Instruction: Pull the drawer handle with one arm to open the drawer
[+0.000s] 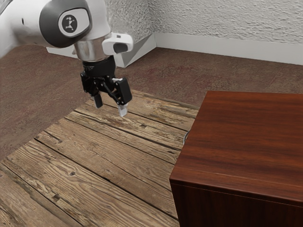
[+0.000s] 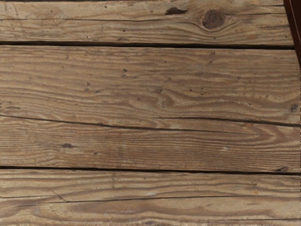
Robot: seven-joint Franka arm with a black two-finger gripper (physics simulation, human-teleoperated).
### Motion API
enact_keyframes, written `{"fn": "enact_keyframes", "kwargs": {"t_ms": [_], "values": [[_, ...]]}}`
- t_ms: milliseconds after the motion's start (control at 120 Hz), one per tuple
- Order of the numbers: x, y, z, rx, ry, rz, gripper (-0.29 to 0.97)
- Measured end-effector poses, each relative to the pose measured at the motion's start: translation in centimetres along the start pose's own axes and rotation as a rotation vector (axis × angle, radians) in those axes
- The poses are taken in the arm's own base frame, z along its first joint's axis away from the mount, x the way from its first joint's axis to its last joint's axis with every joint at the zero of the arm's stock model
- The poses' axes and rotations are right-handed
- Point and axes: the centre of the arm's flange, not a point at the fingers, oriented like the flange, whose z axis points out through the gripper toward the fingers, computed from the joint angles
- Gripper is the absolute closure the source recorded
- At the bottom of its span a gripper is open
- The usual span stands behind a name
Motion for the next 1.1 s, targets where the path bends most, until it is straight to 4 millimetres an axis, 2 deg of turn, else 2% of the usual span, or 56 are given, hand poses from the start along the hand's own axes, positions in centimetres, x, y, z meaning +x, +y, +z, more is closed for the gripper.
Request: {"fn": "enact_keyframes", "kwargs": {"t_ms": [108, 225, 417, 583, 667, 842, 1100], "values": [[-0.5, 0.5, 0.3, -0.059, 0.048, -0.006, 0.0], [-0.1, 1.0, 1.9, -0.135, 0.084, -0.022, 0.0], [0.4, 2.2, 2.3, -0.305, 0.144, -0.053, 0.0], [-0.5, 2.8, 4.1, -0.381, 0.173, -0.091, 0.0], [-0.5, 2.9, 4.5, -0.398, 0.194, -0.105, 0.06], [1.0, 2.7, 5.6, -0.421, 0.227, -0.137, 0.15], [2.7, 3.0, 6.9, -0.444, 0.263, -0.164, 0.18]]}}
